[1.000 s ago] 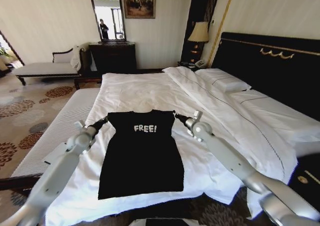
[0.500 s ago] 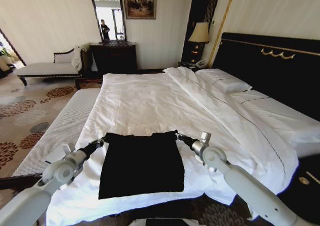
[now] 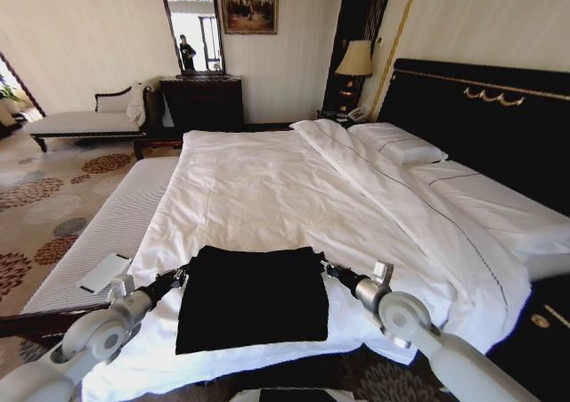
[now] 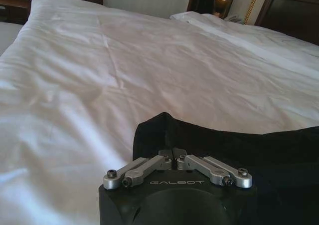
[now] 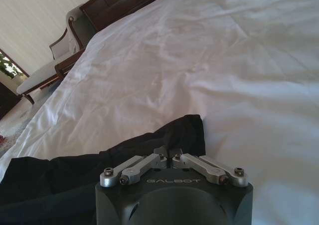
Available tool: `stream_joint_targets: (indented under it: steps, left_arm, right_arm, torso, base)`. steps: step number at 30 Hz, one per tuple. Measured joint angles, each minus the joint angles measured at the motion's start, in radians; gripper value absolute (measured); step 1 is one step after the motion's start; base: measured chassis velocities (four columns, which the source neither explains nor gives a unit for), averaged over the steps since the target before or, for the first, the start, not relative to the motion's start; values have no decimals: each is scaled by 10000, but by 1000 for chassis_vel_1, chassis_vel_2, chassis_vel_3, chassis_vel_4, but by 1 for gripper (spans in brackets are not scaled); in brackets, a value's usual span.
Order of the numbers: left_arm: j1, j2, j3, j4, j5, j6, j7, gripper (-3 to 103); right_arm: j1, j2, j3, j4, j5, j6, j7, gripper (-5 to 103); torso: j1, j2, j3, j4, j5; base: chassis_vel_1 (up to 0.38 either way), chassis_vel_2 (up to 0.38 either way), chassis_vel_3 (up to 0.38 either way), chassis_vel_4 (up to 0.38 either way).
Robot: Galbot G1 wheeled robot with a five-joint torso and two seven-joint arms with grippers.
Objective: Fold the clothes on the bed.
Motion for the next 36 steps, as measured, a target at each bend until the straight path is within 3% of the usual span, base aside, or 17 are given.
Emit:
stream_joint_targets:
  steps: [12, 14, 17, 19, 21, 22, 24, 27, 28, 30, 31, 33, 34, 36]
  left_arm:
    - [1458, -274, -725, -186, 645, 32, 63, -1]
    - [1855, -261, -1061, -329, 702, 59, -9, 3]
    - [2097, -238, -1335, -339, 776, 59, 0, 8]
    - [2341, -204, -1926, -279, 716, 51, 92, 25]
    - [2344, -188, -2084, -271, 610, 52, 112, 25]
    - [2333, -170, -2199, -269, 519, 57, 128, 30]
    - [2030, -4, -2514, -210, 117, 106, 190, 41]
    - [1419, 144, -2490, -68, -291, 210, 183, 47]
    - [385, 241, -2217, 126, -984, 507, 25, 53]
    - [-635, 227, -1773, 352, -1620, 932, -203, 64]
    - [-635, 227, -1773, 352, -1620, 932, -203, 64]
    - [-1870, 10, -755, 873, -2116, 1723, -473, 75]
    - [-2215, -78, -338, 1123, -2158, 1931, -513, 75]
    - [-2538, -155, 52, 1396, -2173, 2112, -500, 80]
  right_arm:
    - [-715, 372, -10, 77, -436, -67, 107, -2]
    - [-881, 366, 59, 239, -519, -97, 158, 8]
    - [-947, 360, 151, 366, -542, -98, 227, 13]
    - [-1128, 330, 447, 684, -483, -103, 517, 24]
    - [-1207, 316, 552, 783, -423, -108, 613, 28]
    - [-1265, 303, 628, 853, -383, -111, 687, 34]
    - [-1485, 235, 998, 1157, -211, -146, 1042, 45]
    - [-1528, 192, 1286, 1375, 66, -251, 1353, 51]
    - [-1400, 180, 1640, 1557, 491, -377, 1624, 56]
    - [-1116, 183, 1876, 1562, 803, -451, 1760, 67]
    - [-1116, 183, 1876, 1562, 803, -451, 1760, 67]
    - [-545, 235, 1971, 1231, 1118, -532, 1912, 78]
    - [-392, 253, 1967, 1084, 1168, -558, 1934, 78]
    - [-215, 268, 1931, 909, 1204, -592, 1943, 83]
  torso:
    - [0, -1, 0, 1, 1]
    - [0, -1, 1, -2, 1]
    - [1, -1, 1, -1, 2]
    - [1, -1, 1, 3, 2]
    - [0, -1, 1, 2, 1]
    - [0, -1, 1, 1, 1]
    - [0, -1, 1, 1, 2]
    - [0, -1, 1, 1, 3]
    - [0, -1, 1, -5, 2]
    - [1, -1, 1, -8, 2]
    - [1, -1, 1, -8, 2]
    - [2, -1, 2, -2, 3]
    - [2, -2, 3, 2, 0]
    - [2, -2, 3, 2, -2]
  base:
    - [0, 0, 0, 0]
    - [0, 0, 0, 0]
    - [0, 0, 0, 0]
    - [0, 0, 0, 0]
    - [0, 0, 0, 0]
    - [0, 0, 0, 0]
    - [0, 0, 0, 0]
    - [0, 0, 0, 0]
    - [0, 0, 0, 0]
    - [0, 0, 0, 0]
    - [0, 0, 0, 0]
    - [0, 0, 0, 0]
    - [0, 0, 0, 0]
    - [0, 0, 0, 0]
